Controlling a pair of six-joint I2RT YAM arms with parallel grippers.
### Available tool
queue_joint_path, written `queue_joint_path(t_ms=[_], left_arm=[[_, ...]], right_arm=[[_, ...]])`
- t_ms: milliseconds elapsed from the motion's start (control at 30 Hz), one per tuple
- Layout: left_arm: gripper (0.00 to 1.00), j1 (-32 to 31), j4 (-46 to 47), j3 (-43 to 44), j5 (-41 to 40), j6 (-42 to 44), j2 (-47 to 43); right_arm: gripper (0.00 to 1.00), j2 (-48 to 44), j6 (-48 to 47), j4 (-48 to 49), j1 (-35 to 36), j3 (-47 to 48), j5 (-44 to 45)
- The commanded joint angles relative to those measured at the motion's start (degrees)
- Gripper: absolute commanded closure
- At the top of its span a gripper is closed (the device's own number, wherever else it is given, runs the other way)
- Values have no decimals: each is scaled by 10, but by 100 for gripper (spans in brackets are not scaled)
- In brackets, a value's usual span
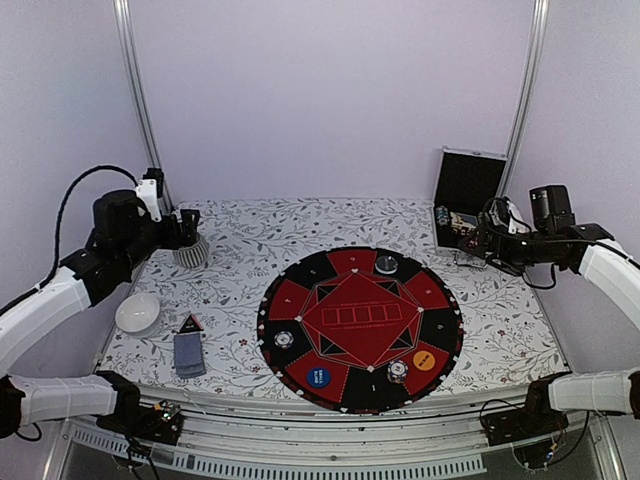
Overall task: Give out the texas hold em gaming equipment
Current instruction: Pick up the face-down deck piles from the center of the board.
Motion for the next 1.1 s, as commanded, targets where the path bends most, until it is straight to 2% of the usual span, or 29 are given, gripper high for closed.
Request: queue_joint_path(t_ms=[0,600,1067], left_arm=[[2,10,31,-3,15,8,-5],[2,54,33,-6,10,6,21],[2,67,65,-29,8,34,11]], right_arm=[[1,-22,25,18,-1,-32,-17],[1,-37,18,27,-1,-40,9],[1,-51,26,81,-1,-15,97]])
